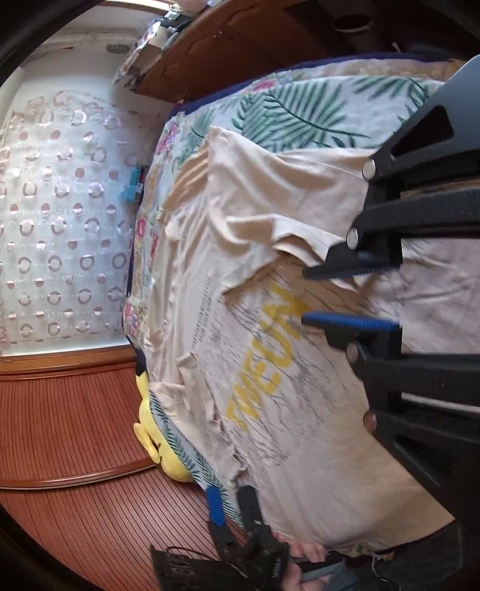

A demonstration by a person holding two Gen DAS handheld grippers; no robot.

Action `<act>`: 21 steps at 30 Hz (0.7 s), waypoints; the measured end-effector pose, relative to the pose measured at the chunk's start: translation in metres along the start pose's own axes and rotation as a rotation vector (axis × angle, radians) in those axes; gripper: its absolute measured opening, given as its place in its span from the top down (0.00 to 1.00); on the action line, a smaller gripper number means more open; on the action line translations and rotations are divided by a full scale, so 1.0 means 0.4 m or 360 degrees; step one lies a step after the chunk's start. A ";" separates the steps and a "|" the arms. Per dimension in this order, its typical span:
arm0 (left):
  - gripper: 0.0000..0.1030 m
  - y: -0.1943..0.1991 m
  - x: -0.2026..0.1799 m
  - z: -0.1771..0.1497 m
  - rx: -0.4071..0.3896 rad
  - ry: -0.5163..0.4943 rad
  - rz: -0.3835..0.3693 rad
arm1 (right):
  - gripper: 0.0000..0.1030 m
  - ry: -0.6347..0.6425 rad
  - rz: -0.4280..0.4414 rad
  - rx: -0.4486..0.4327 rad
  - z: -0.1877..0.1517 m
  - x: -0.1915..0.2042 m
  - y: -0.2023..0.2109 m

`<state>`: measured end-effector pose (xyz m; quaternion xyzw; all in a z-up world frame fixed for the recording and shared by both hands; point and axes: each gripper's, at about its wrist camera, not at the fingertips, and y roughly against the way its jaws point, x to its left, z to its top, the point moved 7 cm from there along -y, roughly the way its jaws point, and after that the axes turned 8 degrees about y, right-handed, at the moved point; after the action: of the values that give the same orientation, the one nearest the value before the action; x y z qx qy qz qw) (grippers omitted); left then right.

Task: Fold small clothes
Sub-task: 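Grasp the folded side with the right gripper to adjust it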

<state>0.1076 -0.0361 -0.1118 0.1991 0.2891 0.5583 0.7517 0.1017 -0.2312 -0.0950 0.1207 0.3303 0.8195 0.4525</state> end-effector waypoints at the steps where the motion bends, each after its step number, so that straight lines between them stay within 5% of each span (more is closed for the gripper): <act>1: 0.00 0.000 0.000 0.000 -0.0001 -0.0001 0.0000 | 0.66 0.0007 -0.0007 0.0000 0.016 -0.006 -0.012; 11: 0.00 0.008 0.009 0.005 -0.0013 0.0012 0.0008 | 0.66 0.0063 0.0042 0.0183 0.137 -0.028 -0.250; 15: 0.00 0.005 0.013 0.001 -0.0008 0.0017 0.0010 | 0.77 0.0102 -0.0009 0.0278 0.160 -0.029 -0.327; 17: 0.00 0.004 0.015 -0.001 -0.0004 0.0019 0.0010 | 0.95 0.0090 0.0034 0.0273 0.183 -0.028 -0.340; 21: 0.00 0.003 0.020 -0.004 -0.0001 0.0024 0.0011 | 0.98 0.0028 0.0105 0.0184 0.237 -0.029 -0.330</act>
<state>0.1072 -0.0281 -0.1140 0.1956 0.2939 0.5624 0.7477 0.2428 -0.1508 -0.1085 0.1503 0.3768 0.8146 0.4145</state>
